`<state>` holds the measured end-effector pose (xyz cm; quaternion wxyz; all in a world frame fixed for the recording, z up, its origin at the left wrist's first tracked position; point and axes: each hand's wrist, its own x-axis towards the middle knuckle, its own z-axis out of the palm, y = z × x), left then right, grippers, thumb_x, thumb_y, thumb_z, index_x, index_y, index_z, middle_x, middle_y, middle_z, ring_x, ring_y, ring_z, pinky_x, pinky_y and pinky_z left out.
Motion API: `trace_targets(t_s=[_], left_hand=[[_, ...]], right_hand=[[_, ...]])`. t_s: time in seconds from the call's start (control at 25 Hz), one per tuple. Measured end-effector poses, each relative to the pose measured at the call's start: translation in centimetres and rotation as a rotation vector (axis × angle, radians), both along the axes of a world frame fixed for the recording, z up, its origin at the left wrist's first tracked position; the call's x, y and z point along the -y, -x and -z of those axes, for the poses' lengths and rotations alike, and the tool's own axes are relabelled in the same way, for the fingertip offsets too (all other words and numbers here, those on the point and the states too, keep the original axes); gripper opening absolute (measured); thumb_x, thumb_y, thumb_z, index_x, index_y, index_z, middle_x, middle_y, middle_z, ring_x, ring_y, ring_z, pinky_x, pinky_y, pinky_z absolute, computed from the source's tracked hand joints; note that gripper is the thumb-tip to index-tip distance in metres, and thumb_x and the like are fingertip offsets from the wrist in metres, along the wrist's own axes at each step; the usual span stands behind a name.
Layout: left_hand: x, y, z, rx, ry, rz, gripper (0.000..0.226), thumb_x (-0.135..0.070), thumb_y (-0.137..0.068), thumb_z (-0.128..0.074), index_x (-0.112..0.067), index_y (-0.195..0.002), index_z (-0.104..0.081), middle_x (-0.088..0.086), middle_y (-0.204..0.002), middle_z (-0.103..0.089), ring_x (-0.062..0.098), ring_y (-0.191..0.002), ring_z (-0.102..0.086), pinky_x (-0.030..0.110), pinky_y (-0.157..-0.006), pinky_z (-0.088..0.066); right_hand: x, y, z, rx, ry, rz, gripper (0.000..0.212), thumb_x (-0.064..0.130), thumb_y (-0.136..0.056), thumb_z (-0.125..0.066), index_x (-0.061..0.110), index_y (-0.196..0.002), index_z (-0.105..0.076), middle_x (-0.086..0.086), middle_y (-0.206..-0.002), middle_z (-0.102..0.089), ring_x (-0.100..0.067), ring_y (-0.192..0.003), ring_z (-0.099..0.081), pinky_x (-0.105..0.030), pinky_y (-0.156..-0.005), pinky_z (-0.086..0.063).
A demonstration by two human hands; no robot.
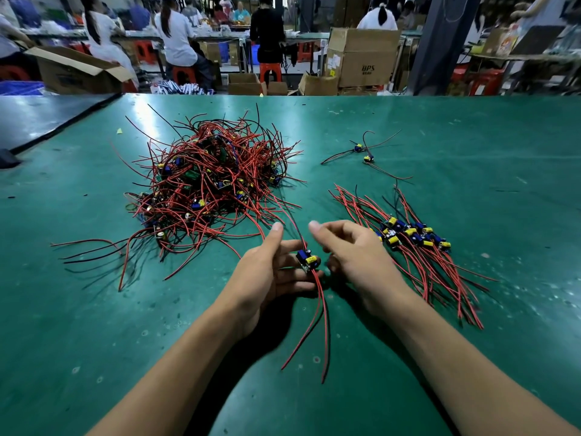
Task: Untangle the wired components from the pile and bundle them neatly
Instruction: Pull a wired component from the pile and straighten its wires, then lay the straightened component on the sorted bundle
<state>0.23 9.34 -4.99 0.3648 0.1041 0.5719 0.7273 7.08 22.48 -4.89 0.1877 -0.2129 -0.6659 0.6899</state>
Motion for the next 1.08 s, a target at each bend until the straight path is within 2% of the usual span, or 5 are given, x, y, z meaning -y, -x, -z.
trace_targets(t_s=[0.2, 0.4, 0.68, 0.92, 1.08], left_hand=[[0.0, 0.2, 0.1, 0.042, -0.015, -0.003, 0.067, -0.058, -0.097, -0.032, -0.004, -0.125, -0.058, 0.012, -0.092, -0.072, 0.021, -0.084, -0.068, 0.034, -0.078, -0.057], [-0.2, 0.0, 0.2, 0.027, -0.041, -0.023, 0.056, -0.055, -0.096, -0.036, -0.014, -0.132, -0.050, 0.012, -0.118, -0.067, 0.029, -0.093, -0.072, 0.040, -0.080, -0.059], [-0.2, 0.1, 0.4, -0.029, -0.005, -0.002, 0.057, -0.050, -0.100, -0.032, -0.006, -0.122, -0.060, 0.012, -0.119, -0.067, 0.032, -0.087, -0.073, 0.035, -0.070, -0.061], [-0.2, 0.3, 0.7, -0.050, -0.027, -0.073, 0.045, -0.038, -0.102, -0.041, 0.001, -0.108, -0.061, 0.017, -0.096, -0.069, 0.028, -0.058, -0.065, 0.034, -0.054, -0.058], [0.1, 0.5, 0.9, -0.156, -0.013, -0.151, 0.026, -0.024, -0.100, -0.049, -0.003, -0.097, -0.063, 0.009, -0.077, -0.068, 0.021, -0.037, -0.050, 0.021, -0.035, -0.037]], right_hand=[[1.1, -0.1, 0.9, 0.002, -0.765, -0.012, 0.016, 0.024, -0.080, -0.081, 0.023, -0.089, -0.068, 0.004, -0.088, -0.062, -0.001, -0.077, -0.057, -0.010, -0.070, -0.041], [-0.9, 0.0, 0.6, -0.021, -0.793, 0.202, 0.013, 0.018, -0.083, -0.077, 0.026, -0.084, -0.066, 0.003, -0.087, -0.063, -0.001, -0.074, -0.057, -0.006, -0.069, -0.038], [-5.8, -1.3, -1.1, 0.187, -0.833, 0.548, 0.011, 0.031, -0.086, -0.072, 0.029, -0.096, -0.068, 0.002, -0.104, -0.056, -0.024, -0.093, -0.059, -0.038, -0.093, -0.046], [-2.2, -0.4, 0.1, 0.115, -0.953, 0.327, 0.010, 0.031, -0.090, -0.069, 0.025, -0.098, -0.071, 0.003, -0.101, -0.059, -0.021, -0.088, -0.059, -0.044, -0.092, -0.047], [0.5, 0.7, 2.0, 0.038, -0.963, 0.091, 0.010, 0.026, -0.092, -0.066, 0.021, -0.098, -0.073, 0.004, -0.098, -0.063, -0.018, -0.089, -0.061, -0.041, -0.087, -0.050]])
